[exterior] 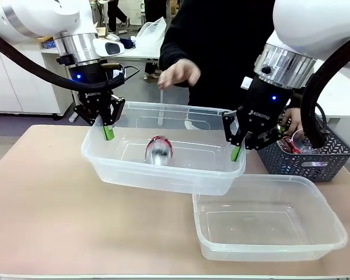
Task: Sort the waste into each basket.
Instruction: Offer the picked Organizing box to the human.
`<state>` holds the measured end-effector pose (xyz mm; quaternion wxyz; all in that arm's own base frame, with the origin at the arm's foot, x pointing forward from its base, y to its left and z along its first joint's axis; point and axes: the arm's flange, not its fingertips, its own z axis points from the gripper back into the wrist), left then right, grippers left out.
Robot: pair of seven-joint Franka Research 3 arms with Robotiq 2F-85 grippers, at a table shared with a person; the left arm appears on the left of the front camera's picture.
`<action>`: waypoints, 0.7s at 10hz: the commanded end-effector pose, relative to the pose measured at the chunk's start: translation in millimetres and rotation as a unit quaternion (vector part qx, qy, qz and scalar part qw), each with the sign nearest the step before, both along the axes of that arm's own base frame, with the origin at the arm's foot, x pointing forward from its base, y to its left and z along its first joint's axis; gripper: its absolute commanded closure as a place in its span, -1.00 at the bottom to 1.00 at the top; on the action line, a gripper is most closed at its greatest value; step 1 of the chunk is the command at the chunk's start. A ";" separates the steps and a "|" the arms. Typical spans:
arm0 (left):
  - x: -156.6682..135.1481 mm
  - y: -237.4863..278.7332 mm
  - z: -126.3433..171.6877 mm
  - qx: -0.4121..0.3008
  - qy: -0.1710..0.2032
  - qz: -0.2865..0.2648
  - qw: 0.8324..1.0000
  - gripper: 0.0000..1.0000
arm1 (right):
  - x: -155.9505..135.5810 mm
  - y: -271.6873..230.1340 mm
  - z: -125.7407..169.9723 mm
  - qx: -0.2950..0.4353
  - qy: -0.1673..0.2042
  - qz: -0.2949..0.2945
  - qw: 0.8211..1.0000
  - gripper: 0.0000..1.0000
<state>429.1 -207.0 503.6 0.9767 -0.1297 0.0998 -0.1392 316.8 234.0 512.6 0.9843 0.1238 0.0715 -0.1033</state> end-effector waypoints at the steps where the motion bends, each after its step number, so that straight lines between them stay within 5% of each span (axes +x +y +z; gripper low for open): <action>1: 0.2 2.8 7.4 -0.006 0.004 -0.004 1.000 0.94 | 2.6 -5.1 0.6 0.006 0.000 0.001 1.000 0.91; 7: 0.2 2.8 7.4 -0.006 0.004 -0.004 1.000 0.94 | 2.6 -5.1 0.6 0.006 0.000 0.001 1.000 0.91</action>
